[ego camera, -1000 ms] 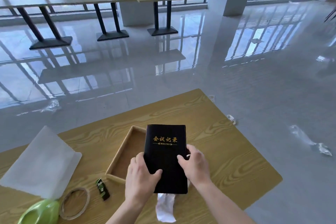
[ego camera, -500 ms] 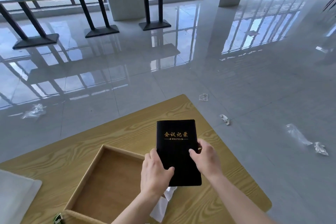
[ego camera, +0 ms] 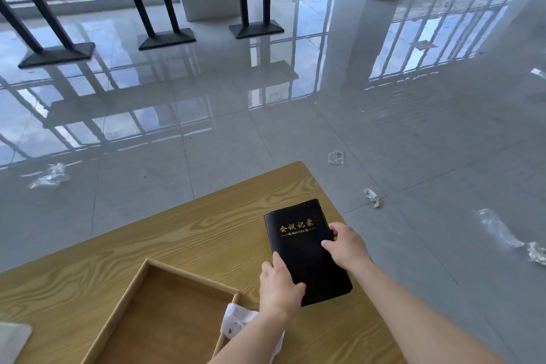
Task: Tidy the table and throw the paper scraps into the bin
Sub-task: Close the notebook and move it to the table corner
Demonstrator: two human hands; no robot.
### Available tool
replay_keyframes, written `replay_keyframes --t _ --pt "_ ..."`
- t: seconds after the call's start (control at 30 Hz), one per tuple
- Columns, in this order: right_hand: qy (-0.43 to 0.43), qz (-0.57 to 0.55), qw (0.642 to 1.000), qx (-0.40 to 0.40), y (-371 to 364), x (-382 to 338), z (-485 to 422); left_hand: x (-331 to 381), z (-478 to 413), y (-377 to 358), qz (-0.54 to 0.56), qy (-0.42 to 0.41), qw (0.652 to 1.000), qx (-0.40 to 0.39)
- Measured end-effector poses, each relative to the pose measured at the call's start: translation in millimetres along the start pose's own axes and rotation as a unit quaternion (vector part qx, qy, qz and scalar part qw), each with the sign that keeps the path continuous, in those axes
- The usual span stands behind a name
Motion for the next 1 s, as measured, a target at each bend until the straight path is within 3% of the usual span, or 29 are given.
replay_keyframes --t 0.1,0.23,0.37,0.47,0.57,1.0 --pt "-0.005 -0.002 1.0 -0.006 -7.3 3.5 -11.4 -1.1 -5.2 -14.1 -0.051 -0.026 0.998 -0.015" --pt "0.012 -0.01 1.0 0.009 -10.4 8.1 -11.3 7.7 -2.8 -18.1 -0.152 -0.123 0.981 0.002" --pt "0.148 0.081 0.985 0.044 -13.2 -0.3 14.0 15.5 -1.3 -31.7 -0.245 -0.24 0.938 -0.053" --pt "0.264 0.214 0.94 0.042 -32.2 -5.7 38.8 14.9 -2.7 -37.2 -0.282 -0.279 0.915 -0.067" --pt "0.307 0.259 0.916 0.001 -52.0 -1.9 45.5 17.7 -2.8 -37.9 -0.269 -0.294 0.916 -0.048" --pt "0.335 0.249 0.908 -0.044 -38.9 -8.8 -11.6 42.0 -40.3 -42.7 -0.275 -0.27 0.922 -0.03"
Point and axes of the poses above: each hand's wrist, its own z-axis away from the middle knuckle, its own y-axis out of the back of the hand, x = y × z, the point moved 9 cm from there along -z, towards the middle knuckle, and after that the axes turned 14 degrees about z, right-handed, at the moved point
